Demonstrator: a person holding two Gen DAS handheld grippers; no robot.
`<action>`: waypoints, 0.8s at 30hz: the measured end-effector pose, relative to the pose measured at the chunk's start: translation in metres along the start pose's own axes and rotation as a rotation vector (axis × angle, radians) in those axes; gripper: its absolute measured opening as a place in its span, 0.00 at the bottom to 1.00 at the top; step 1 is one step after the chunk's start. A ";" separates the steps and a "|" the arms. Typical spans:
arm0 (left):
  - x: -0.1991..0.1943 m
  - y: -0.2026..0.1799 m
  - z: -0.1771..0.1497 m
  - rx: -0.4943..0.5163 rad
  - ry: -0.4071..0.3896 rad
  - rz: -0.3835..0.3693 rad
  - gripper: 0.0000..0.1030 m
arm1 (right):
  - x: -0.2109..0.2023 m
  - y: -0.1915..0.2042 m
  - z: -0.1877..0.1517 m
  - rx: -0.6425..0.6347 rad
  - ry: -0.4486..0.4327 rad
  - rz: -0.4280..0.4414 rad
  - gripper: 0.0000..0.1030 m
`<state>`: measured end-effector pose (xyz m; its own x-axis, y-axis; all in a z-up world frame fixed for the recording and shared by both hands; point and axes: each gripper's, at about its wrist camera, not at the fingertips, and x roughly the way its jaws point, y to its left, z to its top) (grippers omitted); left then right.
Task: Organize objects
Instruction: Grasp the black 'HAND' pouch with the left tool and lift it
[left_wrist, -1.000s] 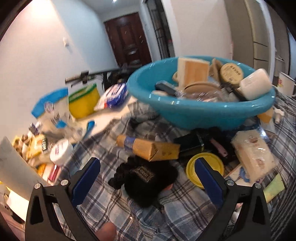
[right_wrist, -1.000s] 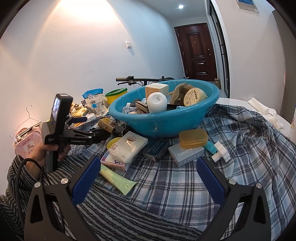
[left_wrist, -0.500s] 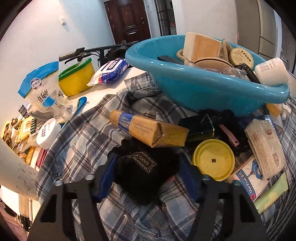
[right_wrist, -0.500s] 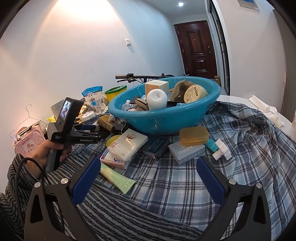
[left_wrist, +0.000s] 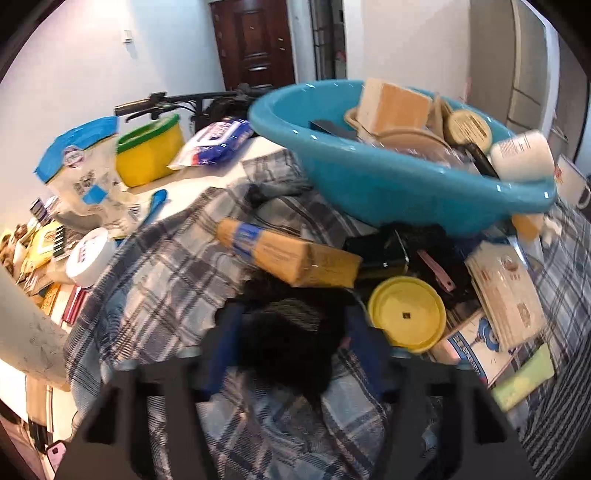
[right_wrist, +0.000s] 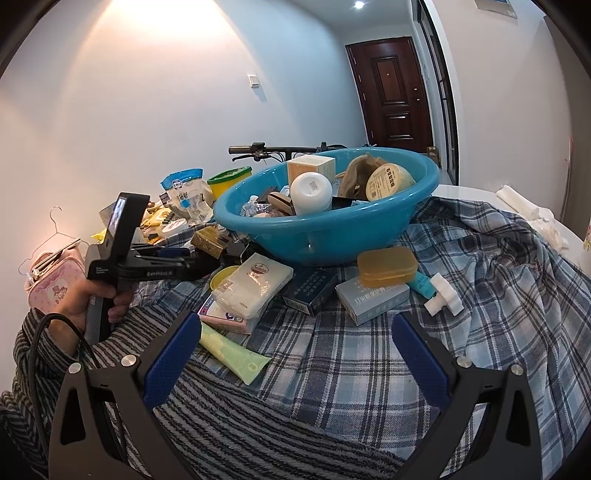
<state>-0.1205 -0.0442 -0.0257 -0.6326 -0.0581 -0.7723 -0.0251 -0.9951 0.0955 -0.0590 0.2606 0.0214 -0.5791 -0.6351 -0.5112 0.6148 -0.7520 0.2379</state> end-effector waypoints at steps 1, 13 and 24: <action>0.003 -0.005 0.000 0.024 0.013 0.020 0.69 | 0.000 0.000 0.000 0.000 0.000 0.000 1.00; 0.001 -0.003 -0.002 0.024 -0.008 -0.032 0.41 | 0.002 0.000 0.000 0.004 0.011 -0.001 1.00; -0.052 -0.034 -0.003 0.141 -0.190 -0.339 0.41 | 0.003 0.000 0.000 0.004 0.022 -0.003 1.00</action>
<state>-0.0842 -0.0074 0.0098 -0.7013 0.3000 -0.6467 -0.3541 -0.9339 -0.0493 -0.0610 0.2590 0.0203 -0.5689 -0.6288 -0.5300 0.6111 -0.7545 0.2392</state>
